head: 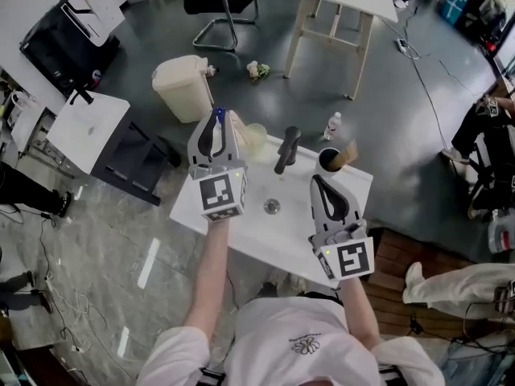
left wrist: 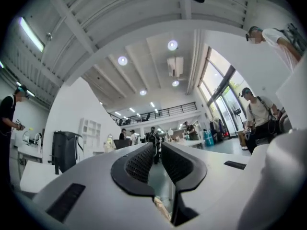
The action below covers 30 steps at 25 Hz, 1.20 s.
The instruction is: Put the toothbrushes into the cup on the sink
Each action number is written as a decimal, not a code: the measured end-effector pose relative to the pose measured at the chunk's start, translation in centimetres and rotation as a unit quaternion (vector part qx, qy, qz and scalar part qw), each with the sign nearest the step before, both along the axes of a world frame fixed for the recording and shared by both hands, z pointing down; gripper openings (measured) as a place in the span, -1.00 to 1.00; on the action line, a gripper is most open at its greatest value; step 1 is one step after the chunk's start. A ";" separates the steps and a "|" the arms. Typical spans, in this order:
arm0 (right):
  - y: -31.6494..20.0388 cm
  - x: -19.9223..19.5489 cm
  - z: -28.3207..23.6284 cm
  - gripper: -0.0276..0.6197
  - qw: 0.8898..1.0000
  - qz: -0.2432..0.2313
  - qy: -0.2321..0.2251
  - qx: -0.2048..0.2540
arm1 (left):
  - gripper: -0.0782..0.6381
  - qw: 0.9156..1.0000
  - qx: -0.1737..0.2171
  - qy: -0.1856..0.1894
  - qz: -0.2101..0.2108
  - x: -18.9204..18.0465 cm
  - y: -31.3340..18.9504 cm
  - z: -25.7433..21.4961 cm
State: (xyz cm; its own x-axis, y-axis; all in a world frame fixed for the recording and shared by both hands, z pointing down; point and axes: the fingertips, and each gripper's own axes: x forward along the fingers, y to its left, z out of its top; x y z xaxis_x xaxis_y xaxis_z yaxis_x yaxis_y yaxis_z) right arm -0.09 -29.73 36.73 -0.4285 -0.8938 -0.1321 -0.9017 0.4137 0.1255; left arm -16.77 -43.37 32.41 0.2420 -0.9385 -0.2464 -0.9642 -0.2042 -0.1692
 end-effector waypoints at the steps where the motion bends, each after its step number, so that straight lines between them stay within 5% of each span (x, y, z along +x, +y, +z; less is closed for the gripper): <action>1: 0.1 -0.1 -1.2 -0.88 1.000 -0.001 -0.004 0.012 | -0.62 1.000 0.021 0.007 0.002 0.1 1.4 -2.0; 6: 1.3 0.2 -4.6 -0.88 0.998 -0.001 -0.020 0.061 | -0.73 0.995 0.081 0.053 0.026 2.4 8.8 -8.1; 13: 2.7 0.4 -4.8 -0.88 0.997 -0.001 -0.024 0.071 | -0.73 0.994 0.068 0.084 0.015 3.8 16.3 -6.1; 30: 4.1 0.9 -5.3 -0.88 0.997 0.008 -0.026 0.066 | -0.73 0.996 0.041 0.076 0.022 4.1 17.7 -4.6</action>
